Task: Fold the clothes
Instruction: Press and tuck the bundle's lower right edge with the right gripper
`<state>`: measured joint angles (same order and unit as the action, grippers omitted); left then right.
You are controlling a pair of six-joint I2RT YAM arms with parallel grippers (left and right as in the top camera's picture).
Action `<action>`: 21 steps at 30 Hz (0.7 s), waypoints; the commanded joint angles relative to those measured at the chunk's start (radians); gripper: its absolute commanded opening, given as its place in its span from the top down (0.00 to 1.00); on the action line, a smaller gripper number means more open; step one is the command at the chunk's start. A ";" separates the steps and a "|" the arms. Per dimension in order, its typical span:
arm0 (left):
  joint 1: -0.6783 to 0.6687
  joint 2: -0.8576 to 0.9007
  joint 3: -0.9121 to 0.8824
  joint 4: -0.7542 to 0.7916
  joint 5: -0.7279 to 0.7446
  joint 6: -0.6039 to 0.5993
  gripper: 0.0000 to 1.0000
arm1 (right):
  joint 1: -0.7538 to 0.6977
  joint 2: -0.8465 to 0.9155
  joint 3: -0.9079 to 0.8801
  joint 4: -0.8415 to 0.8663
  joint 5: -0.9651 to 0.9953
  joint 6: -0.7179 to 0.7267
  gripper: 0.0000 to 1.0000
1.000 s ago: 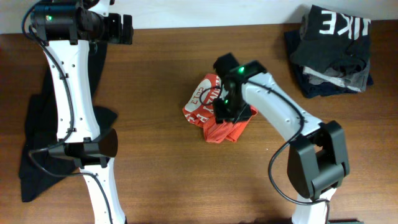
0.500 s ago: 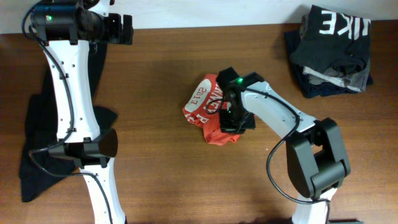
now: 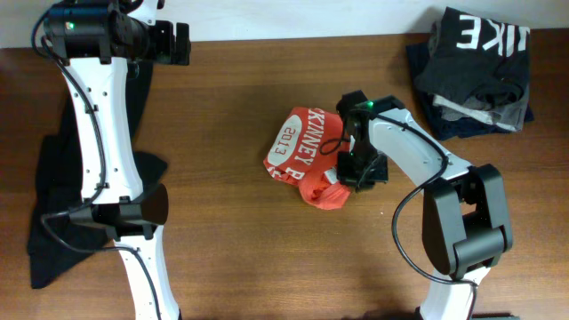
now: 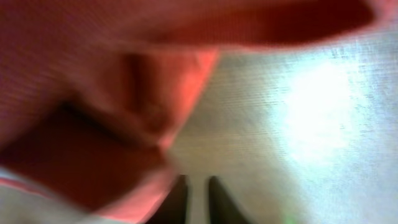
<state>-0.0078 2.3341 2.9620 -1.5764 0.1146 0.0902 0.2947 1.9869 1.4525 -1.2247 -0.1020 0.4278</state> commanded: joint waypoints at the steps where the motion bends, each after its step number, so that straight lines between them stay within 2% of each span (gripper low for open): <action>1: 0.006 0.007 0.010 -0.005 -0.010 0.020 0.01 | -0.023 -0.010 -0.043 -0.024 0.024 -0.004 0.79; 5: 0.006 0.007 0.010 -0.004 -0.011 0.019 0.01 | -0.043 -0.011 -0.054 -0.060 0.020 -0.004 0.77; 9: 0.006 0.007 0.010 -0.004 -0.011 0.020 0.01 | -0.056 -0.035 -0.053 -0.024 -0.056 -0.046 0.74; 10: 0.006 0.007 0.010 -0.004 -0.011 0.020 0.01 | -0.056 -0.050 -0.053 0.001 -0.095 -0.057 0.67; 12: 0.006 0.007 0.010 -0.004 -0.011 0.020 0.01 | -0.056 -0.069 -0.053 0.032 -0.139 -0.057 0.43; 14: 0.006 0.007 0.010 -0.003 -0.011 0.020 0.01 | -0.056 -0.084 -0.053 0.063 -0.177 -0.057 0.29; 17: 0.006 0.007 0.010 -0.003 -0.011 0.020 0.01 | -0.056 -0.100 -0.053 0.109 -0.215 -0.057 0.17; 21: 0.006 0.007 0.010 -0.003 -0.011 0.020 0.01 | -0.056 -0.113 -0.053 0.154 -0.258 -0.056 0.15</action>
<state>-0.0078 2.3341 2.9620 -1.5791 0.1143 0.0902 0.2428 1.9091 1.4033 -1.0912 -0.2871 0.3729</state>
